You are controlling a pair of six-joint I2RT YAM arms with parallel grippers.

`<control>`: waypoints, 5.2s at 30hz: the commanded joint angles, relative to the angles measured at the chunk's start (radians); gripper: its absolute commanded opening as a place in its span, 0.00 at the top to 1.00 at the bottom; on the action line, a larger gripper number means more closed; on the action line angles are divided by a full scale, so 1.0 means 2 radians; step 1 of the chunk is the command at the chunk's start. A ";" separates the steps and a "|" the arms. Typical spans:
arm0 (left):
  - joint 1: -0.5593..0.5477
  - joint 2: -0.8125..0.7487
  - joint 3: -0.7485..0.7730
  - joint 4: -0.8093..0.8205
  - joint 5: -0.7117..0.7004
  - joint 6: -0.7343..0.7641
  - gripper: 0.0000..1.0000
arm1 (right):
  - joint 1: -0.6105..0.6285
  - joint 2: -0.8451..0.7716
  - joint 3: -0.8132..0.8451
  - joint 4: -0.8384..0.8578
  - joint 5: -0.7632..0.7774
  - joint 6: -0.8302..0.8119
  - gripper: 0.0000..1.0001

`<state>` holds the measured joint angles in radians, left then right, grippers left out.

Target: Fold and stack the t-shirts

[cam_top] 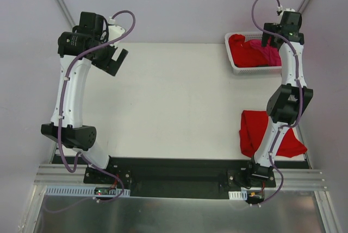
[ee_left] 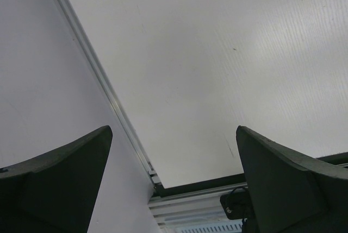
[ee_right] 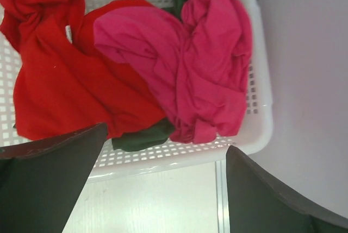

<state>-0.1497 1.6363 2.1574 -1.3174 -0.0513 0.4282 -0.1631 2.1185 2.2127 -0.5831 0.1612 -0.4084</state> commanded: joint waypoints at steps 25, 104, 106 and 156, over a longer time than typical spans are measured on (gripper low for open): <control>-0.012 -0.049 -0.006 -0.018 -0.048 -0.027 0.01 | -0.048 0.104 -0.010 0.090 0.045 -0.072 0.25; -0.056 -0.084 -0.005 -0.027 0.025 -0.019 0.01 | 0.068 -0.268 -0.103 0.589 -0.124 -0.367 0.99; -0.056 -0.088 -0.010 -0.028 0.025 -0.019 0.01 | 0.072 -0.290 -0.150 0.606 -0.128 -0.376 0.99; -0.033 -0.183 -0.166 0.136 -0.115 -0.014 0.01 | 0.501 -0.362 -0.237 0.225 -0.046 -0.340 0.99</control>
<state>-0.2447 1.3022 1.8248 -1.1042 -0.2230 0.4320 0.8284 1.3689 1.7687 -0.2382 0.0872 -1.1141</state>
